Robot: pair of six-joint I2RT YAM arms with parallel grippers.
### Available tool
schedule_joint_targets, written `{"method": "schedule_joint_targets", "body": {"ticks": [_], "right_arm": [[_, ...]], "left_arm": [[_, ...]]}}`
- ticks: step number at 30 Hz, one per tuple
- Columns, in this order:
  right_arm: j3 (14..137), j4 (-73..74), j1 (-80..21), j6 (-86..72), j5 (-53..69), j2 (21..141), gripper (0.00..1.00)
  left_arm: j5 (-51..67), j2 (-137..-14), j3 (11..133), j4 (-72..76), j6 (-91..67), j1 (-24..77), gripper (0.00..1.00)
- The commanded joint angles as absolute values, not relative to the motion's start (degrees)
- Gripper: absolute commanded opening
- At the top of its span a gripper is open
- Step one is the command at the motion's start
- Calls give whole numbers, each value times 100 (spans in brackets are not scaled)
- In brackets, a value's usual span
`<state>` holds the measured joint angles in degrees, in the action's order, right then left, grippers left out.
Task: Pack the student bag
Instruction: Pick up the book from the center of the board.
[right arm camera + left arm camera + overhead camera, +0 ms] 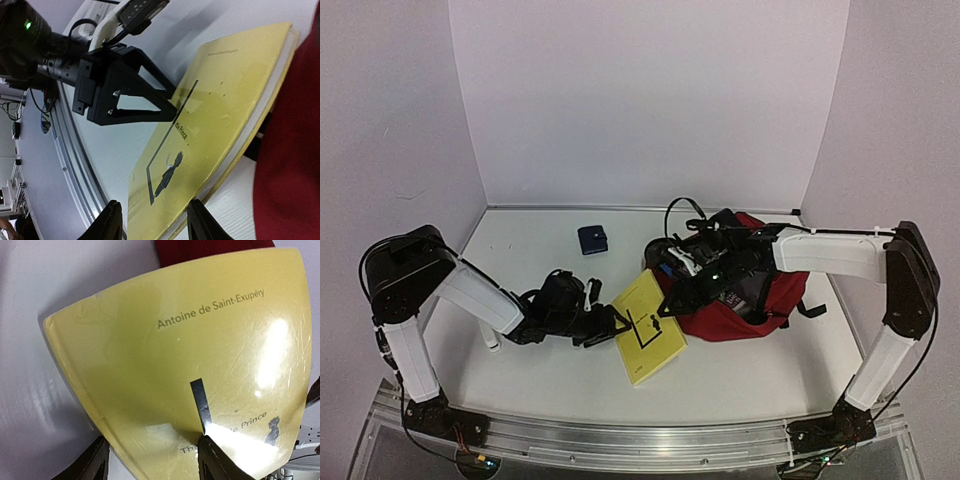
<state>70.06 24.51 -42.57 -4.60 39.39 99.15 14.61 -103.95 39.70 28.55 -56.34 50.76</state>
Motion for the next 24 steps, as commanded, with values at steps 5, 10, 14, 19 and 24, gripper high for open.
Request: {"method": "schedule_joint_targets", "body": {"ticks": [5, 10, 14, 19, 24], "right_arm": [[7281, 2356, -3563, 3, 2642, 9937, 61], [7199, 2843, -3249, 312, 2451, 9907, 65], [7032, 3207, -3210, 541, 2472, 9823, 63], [6727, 3502, -3210, 678, 2467, 9869, 60], [6578, 3576, -3138, 734, 2114, 10045, 60]], "left_arm": [[1830, -11276, 5215, 3022, -5407, 5274, 61], [1897, -11712, 5456, 3216, -5545, 5275, 61], [1932, -11875, 5503, 3314, -5607, 5275, 61], [1960, -11936, 5503, 3357, -5639, 5276, 61], [1977, -11925, 5523, 3332, -5623, 5274, 61]]}}
